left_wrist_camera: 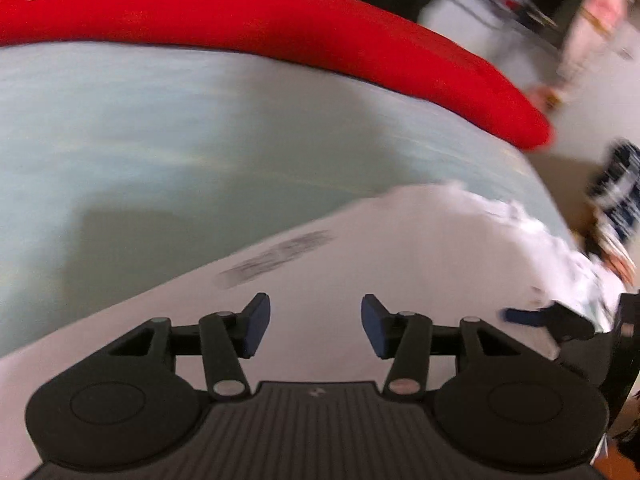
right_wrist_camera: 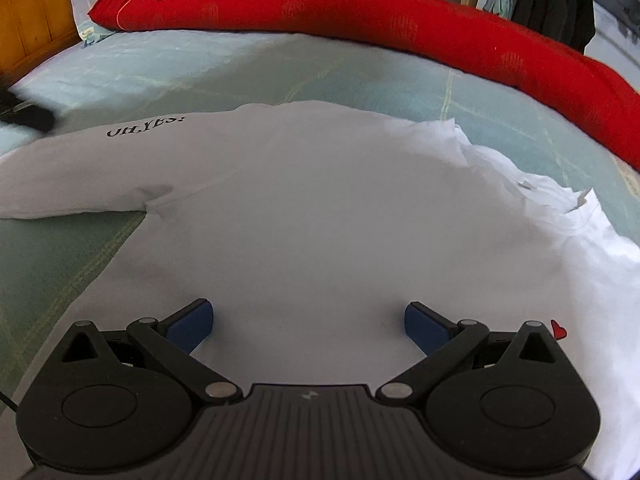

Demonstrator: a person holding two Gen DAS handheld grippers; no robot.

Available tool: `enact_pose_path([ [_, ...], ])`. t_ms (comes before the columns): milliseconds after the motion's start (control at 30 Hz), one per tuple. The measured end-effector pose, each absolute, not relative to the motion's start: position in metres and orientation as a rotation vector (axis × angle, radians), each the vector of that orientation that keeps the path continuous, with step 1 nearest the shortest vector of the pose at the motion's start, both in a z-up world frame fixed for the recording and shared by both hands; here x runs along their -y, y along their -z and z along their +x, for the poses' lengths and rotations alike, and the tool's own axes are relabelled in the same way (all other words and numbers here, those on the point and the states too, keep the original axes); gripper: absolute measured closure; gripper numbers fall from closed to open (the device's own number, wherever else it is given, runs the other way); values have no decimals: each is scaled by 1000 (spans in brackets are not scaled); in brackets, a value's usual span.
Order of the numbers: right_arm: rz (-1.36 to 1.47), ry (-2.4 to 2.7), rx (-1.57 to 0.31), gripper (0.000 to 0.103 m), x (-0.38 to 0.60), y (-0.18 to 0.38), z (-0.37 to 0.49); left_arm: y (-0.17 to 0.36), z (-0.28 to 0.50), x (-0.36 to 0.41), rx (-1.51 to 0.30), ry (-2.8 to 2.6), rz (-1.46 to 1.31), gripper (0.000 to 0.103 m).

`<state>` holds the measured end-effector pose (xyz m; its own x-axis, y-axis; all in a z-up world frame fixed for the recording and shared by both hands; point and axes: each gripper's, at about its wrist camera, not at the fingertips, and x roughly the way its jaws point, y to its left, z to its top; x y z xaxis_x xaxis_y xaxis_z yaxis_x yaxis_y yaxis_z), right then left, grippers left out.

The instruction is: Fold clothes

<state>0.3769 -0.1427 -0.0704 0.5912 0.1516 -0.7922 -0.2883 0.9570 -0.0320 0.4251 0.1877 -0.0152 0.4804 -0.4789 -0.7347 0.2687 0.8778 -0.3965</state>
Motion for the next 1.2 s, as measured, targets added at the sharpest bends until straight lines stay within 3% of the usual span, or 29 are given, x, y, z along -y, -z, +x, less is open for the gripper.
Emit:
enact_pose_path([
  [200,-153,-264,-866,0,147,72,372,45,475,-108,-1012,689,-230,53],
  [400,-143,-272,-836,0,149,74,368,50,513,-104,-963,545,-169,52],
  [500,-141,-277,-827,0,150,74,367,31,511,-104,-953,521,-174,53],
  [633,-139,-287,-820,0,152,75,367,24,495,-86,-953,674,-175,38],
  [733,-140,-291,-816,0,153,76,368,41,499,-64,-1021,701,-96,39],
  [1000,-142,-301,-814,0,155,75,369,39,526,-54,-987,555,-32,42],
  [1200,-124,-304,-803,0,170,54,360,26,502,-36,-994,702,37,36],
])
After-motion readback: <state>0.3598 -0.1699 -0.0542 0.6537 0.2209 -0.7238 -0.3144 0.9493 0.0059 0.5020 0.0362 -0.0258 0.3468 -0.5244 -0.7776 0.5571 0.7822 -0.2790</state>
